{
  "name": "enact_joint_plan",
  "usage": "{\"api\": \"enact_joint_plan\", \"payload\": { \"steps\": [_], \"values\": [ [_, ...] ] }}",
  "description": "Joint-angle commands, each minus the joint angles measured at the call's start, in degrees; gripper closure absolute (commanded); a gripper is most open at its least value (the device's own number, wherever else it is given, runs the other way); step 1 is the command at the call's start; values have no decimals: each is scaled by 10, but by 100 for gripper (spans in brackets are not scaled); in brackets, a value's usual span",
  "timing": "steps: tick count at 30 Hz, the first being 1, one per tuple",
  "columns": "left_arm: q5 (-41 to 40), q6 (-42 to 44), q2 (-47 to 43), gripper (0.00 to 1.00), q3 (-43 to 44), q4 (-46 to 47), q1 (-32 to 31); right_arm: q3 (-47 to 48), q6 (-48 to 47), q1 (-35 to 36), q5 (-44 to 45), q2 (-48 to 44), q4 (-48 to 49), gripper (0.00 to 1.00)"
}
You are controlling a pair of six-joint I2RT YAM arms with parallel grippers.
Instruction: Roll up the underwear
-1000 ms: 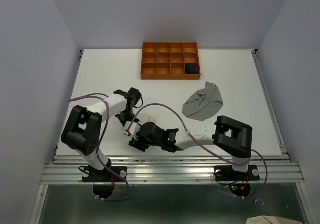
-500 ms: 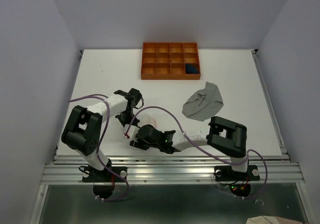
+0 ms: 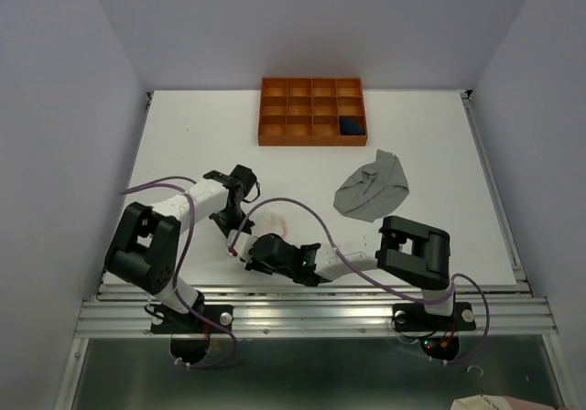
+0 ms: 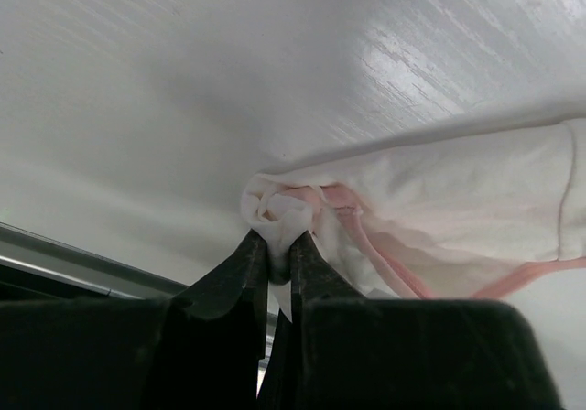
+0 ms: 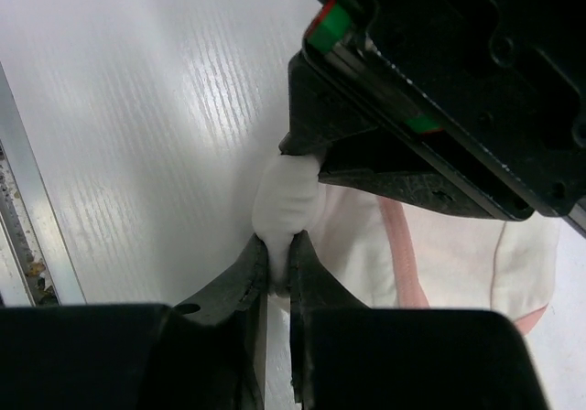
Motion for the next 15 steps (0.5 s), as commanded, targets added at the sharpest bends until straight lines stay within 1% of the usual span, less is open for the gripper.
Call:
{"api": "enact_joint_plan", "payload": {
  "steps": [1, 3, 4, 6, 7, 8, 10, 12, 15],
  "values": [
    [42, -11, -39, 78, -18, -11, -5, -32, 27, 3, -26, 8, 46, 99],
    [35, -10, -50, 73, -14, -15, -5, -51, 32, 3, -42, 6, 55, 99],
    [29, -10, -57, 66, -9, -22, -5, -57, 34, 3, -50, 5, 62, 99],
    [16, -11, -76, 63, -4, -31, -2, -70, 31, 3, -82, -2, 82, 99],
    [13, -10, -87, 57, 0, -39, -1, -75, 28, 3, -91, -4, 86, 99],
    [13, -8, -93, 56, 2, -43, 2, -78, 23, 3, -111, -6, 89, 99],
    [-9, -3, -101, 53, 12, -52, 5, -81, 18, 3, -122, -7, 91, 99],
    [-17, -1, -109, 53, 19, -57, 9, -88, 14, -2, -138, -9, 93, 99],
    [-33, 17, -109, 56, 40, -61, 23, -100, 14, -8, -147, -14, 101, 99]
  ]
}}
